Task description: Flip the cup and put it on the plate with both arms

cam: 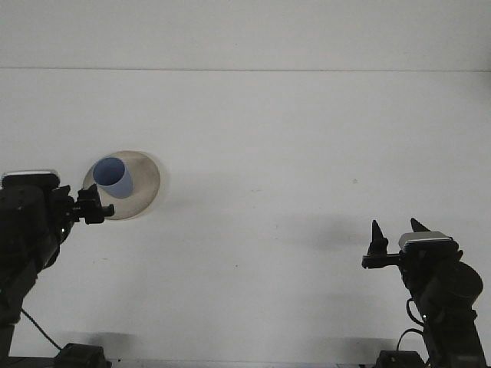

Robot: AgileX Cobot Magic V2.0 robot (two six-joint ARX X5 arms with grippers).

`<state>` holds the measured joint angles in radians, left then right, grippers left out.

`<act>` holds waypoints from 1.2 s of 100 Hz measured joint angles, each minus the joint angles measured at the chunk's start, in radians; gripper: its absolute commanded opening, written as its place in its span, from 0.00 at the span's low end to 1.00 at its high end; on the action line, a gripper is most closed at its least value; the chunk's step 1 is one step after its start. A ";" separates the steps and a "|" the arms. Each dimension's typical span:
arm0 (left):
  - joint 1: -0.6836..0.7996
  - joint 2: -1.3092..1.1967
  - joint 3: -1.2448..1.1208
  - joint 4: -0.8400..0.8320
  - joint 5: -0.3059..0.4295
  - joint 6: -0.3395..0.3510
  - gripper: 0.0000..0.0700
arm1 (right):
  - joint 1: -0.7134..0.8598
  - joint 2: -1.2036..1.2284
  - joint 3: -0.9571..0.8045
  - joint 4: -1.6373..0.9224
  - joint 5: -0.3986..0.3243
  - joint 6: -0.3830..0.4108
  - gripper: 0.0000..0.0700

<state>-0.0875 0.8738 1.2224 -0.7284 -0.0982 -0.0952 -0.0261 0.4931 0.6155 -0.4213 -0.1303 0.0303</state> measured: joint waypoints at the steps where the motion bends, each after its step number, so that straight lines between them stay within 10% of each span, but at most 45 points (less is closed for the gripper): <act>1: 0.000 -0.011 -0.016 0.014 0.000 0.000 0.49 | 0.000 0.000 0.000 0.000 0.000 0.000 0.77; 37: -0.002 -0.361 -0.562 0.426 0.130 0.010 0.49 | 0.000 0.000 0.000 0.000 0.000 0.000 0.77; 80: -0.003 -0.412 -0.625 0.463 0.140 0.018 0.48 | 0.000 0.000 0.000 0.000 0.000 0.000 0.75; 89: -0.003 -0.412 -0.625 0.463 0.140 0.018 0.40 | 0.000 0.000 0.000 0.000 0.000 0.000 0.56; 103: -0.003 -0.412 -0.625 0.458 0.140 0.018 0.00 | 0.000 0.000 0.000 0.000 0.000 0.000 0.02; 120: -0.003 -0.412 -0.625 0.459 0.140 0.018 0.01 | 0.000 0.000 0.000 0.000 0.000 0.000 0.00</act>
<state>-0.0902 0.4618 0.5972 -0.2699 0.0414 -0.0769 -0.0261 0.4931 0.6155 -0.4213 -0.1299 0.0299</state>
